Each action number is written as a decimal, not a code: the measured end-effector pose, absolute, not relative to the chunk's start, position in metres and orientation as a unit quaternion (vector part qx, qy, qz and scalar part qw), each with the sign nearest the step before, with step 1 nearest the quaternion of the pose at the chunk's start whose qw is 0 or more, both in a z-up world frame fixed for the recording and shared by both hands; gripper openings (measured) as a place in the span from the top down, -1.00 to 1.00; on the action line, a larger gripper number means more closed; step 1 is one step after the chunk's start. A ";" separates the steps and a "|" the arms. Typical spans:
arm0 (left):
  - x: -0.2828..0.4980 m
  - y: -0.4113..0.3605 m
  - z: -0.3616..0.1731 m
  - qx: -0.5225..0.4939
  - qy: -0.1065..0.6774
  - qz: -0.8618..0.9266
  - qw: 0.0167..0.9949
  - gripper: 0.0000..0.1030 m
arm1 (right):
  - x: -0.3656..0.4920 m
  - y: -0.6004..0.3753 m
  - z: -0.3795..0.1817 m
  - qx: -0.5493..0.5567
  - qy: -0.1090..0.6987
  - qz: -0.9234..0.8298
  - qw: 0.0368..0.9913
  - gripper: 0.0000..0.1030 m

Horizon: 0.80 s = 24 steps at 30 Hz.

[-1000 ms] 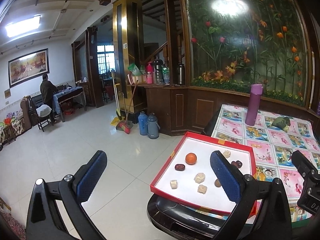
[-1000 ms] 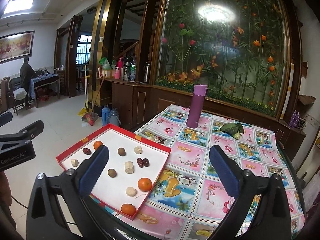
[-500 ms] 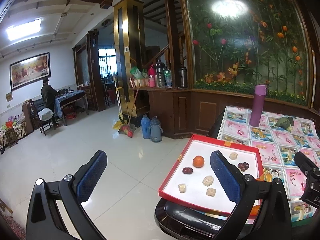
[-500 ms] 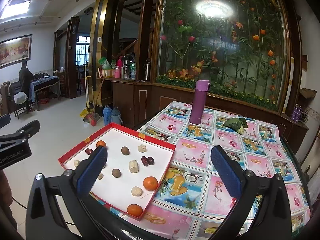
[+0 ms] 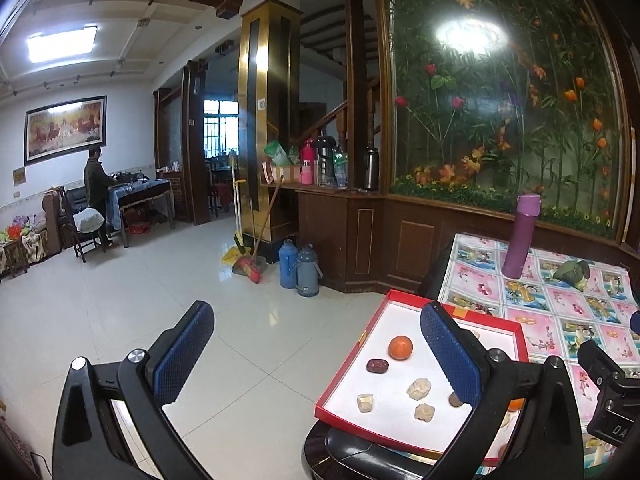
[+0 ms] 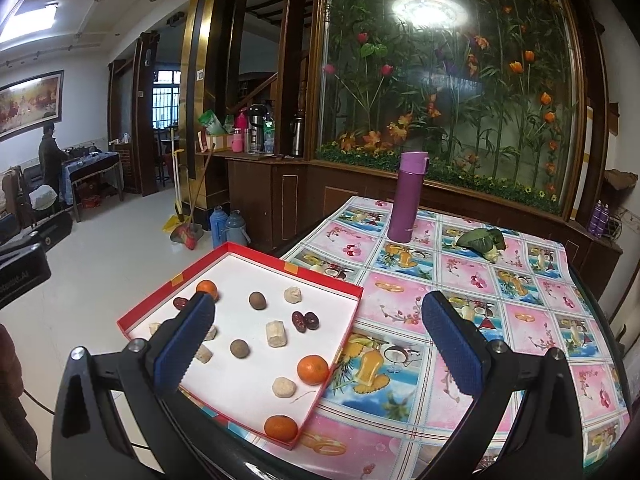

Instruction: Organize fruits

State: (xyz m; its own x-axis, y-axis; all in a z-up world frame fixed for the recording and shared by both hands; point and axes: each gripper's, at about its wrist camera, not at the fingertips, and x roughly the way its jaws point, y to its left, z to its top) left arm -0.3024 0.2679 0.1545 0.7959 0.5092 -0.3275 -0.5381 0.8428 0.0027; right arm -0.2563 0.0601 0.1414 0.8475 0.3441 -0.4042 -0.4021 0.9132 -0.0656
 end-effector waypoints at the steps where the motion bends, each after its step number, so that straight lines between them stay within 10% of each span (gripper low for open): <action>1: -0.302 0.268 0.154 -0.043 0.160 0.278 0.946 -1.00 | -0.256 0.059 0.141 -0.073 0.200 0.196 0.957 -1.00; 24: -0.262 0.252 0.128 -0.014 0.206 0.253 0.945 -0.99 | -0.206 0.068 0.115 -0.054 0.248 0.179 0.950 -1.00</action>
State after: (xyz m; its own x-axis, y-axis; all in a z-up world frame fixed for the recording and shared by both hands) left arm -0.2622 0.2522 0.1280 0.7864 0.4729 -0.3974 -0.4845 0.8713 0.0779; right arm -0.2062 0.0679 0.1150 0.8127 0.3141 -0.4908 -0.3676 0.9299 -0.0136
